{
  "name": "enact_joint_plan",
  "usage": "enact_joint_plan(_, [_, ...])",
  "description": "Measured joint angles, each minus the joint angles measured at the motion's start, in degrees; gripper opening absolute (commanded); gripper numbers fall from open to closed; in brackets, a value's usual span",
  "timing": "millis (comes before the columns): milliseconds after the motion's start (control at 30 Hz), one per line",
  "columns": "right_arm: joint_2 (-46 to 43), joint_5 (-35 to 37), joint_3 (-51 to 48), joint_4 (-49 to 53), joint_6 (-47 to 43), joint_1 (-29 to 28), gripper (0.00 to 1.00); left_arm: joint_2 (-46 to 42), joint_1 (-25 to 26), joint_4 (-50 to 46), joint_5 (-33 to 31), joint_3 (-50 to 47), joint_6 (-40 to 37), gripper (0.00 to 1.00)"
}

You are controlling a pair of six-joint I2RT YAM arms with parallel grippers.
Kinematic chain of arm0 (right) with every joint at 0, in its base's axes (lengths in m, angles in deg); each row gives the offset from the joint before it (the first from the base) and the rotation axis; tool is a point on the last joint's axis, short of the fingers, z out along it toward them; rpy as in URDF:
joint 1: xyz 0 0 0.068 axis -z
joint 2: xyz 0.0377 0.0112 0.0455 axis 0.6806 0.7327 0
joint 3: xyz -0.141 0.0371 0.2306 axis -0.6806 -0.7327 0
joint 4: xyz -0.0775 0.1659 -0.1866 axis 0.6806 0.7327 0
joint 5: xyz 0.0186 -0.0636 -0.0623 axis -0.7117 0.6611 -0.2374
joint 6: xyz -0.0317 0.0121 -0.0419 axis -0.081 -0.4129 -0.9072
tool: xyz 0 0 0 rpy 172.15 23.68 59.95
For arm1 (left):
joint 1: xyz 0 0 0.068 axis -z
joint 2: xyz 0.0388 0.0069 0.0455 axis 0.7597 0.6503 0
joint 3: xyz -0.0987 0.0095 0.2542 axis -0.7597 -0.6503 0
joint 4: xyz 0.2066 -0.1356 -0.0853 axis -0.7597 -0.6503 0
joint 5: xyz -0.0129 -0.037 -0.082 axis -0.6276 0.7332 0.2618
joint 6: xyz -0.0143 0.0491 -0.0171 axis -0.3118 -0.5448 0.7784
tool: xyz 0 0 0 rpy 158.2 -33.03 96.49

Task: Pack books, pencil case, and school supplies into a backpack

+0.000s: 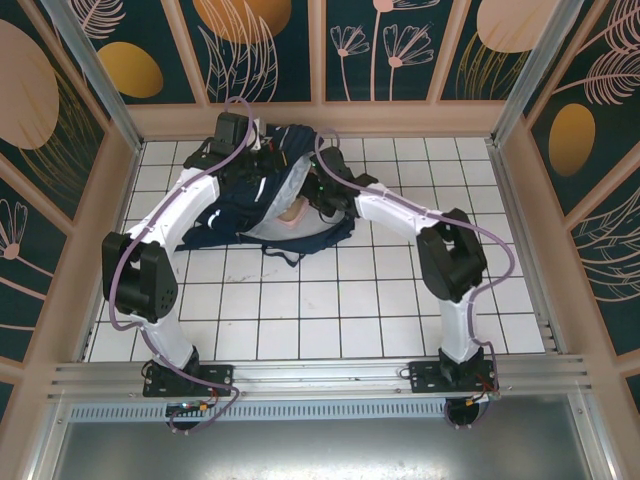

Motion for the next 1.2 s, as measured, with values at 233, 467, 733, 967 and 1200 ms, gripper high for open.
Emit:
enact_joint_plan(233, [10.73, 0.42, 11.50, 3.08, 1.90, 0.07, 0.77, -0.13, 0.00, -0.02, -0.72, 0.13, 0.00, 0.00])
enact_joint_plan(467, [11.30, 3.28, 12.33, 6.19, 6.25, 0.22, 0.65, -0.13, 0.00, -0.07, -1.20, 0.28, -0.02, 0.00])
enact_joint_plan(733, [4.52, 5.86, 3.21, 4.72, 8.90, 0.42, 0.56, -0.13, 0.00, -0.07, -1.25, 0.35, -0.02, 0.00])
enact_joint_plan(967, [3.39, 4.07, 1.46, 4.04, 6.54, 1.14, 0.57, -0.13, -0.04, -0.07, -1.20, 0.35, 0.00, 0.00])
enact_joint_plan(1200, [7.50, -0.68, 5.70, 1.88, 4.85, 0.90, 0.60, -0.13, -0.07, -0.04, -1.05, 0.35, 0.00, 0.00])
